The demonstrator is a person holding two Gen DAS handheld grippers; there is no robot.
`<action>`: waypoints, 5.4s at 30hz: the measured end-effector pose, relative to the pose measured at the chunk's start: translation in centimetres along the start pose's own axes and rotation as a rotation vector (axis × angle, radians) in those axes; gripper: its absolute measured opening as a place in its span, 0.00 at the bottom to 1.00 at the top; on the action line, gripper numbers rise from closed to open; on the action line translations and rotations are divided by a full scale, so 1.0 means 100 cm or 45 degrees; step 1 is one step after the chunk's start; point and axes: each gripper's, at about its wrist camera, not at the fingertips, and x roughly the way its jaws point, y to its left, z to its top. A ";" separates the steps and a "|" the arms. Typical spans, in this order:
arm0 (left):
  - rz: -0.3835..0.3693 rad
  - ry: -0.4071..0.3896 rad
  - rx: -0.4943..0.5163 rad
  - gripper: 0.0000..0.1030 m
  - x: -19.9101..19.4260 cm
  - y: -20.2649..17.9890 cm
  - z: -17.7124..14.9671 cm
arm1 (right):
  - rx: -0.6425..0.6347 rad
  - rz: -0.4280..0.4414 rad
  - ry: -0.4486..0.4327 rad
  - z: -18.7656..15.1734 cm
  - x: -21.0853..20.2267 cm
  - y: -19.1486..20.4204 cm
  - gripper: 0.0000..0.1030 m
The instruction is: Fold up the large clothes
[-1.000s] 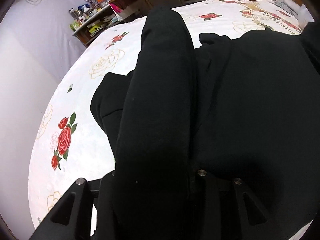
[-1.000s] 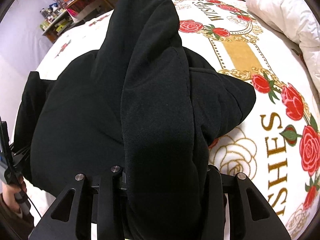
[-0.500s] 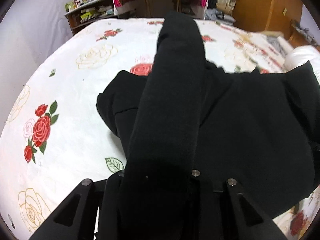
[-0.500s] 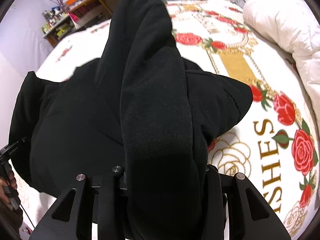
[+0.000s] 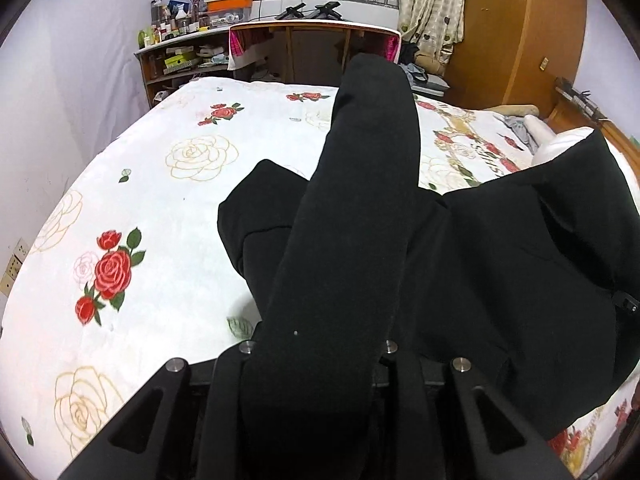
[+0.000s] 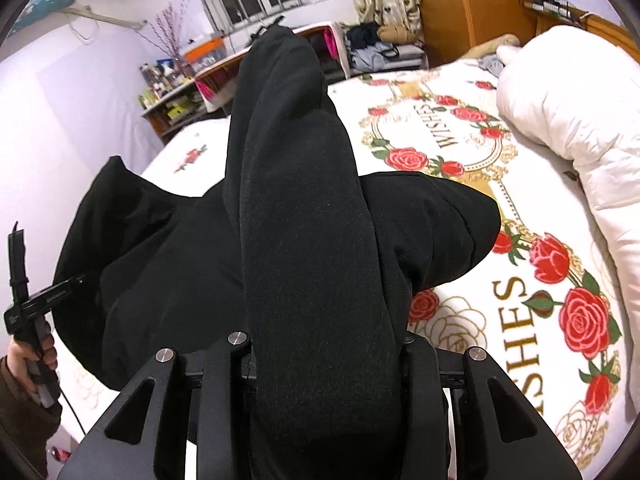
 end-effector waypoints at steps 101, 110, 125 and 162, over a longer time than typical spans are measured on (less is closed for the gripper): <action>0.301 0.235 -0.070 0.76 0.118 0.045 -0.013 | -0.110 -0.502 0.274 -0.047 0.051 -0.018 0.45; 0.306 0.331 -0.151 0.82 0.155 0.061 -0.023 | -0.016 -0.583 0.378 -0.044 0.083 -0.058 0.45; 0.090 0.149 -0.179 0.82 0.003 0.047 -0.052 | 0.057 -0.407 0.092 -0.050 -0.042 0.013 0.56; 0.111 -0.078 0.092 0.90 -0.208 -0.042 -0.265 | -0.208 -0.422 -0.095 -0.260 -0.202 0.186 0.68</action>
